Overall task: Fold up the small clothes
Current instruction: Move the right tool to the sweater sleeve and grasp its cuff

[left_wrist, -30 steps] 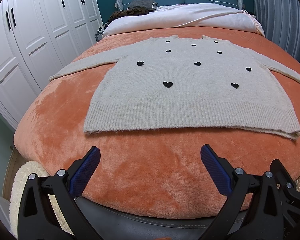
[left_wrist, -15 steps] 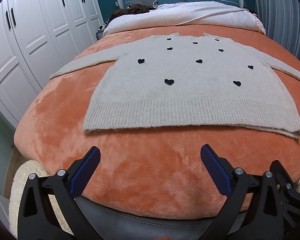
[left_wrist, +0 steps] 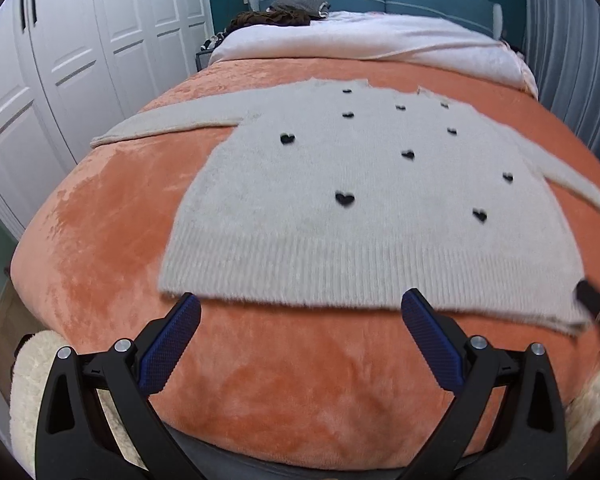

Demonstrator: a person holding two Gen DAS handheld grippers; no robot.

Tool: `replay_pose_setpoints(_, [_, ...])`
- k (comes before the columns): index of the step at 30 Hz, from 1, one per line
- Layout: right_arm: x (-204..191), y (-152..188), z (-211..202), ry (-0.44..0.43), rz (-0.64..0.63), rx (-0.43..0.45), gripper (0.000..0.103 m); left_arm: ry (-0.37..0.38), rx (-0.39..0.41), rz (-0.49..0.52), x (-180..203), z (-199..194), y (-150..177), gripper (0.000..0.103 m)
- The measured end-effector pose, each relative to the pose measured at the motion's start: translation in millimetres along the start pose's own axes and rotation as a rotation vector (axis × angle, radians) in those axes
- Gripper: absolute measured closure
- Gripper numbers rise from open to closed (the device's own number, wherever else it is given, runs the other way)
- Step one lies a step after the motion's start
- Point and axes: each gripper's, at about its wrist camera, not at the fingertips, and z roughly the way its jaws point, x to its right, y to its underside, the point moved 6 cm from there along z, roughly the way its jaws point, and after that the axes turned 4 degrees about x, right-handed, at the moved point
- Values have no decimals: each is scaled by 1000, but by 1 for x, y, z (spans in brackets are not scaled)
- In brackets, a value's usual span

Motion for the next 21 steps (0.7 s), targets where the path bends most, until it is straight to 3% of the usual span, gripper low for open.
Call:
replay_pose_setpoints(6, [157,-102,73,137,259,39,5,12,41,6,1,5,-35,5])
replay_pose_setpoints(9, [226,-137,114,198,370,40,5,-3,45,16,6,15,-48,5])
replay_pose_setpoints(13, [305,-169,163,230,580,51,5,-14,10,12,11,38,-58,5])
replay_pose_setpoints(17, [348,-174,201,270,708,24,7,-33,-13,-3,13,61,-66,5])
replay_pose_setpoints(20, [361,-175,224,280,754,23,24,-37,-5,-9,14,74,-76,5])
replay_pose_setpoints(21, [363,-177,227,291,763,32,37,-34,-5,-13,14,78,-78,5])
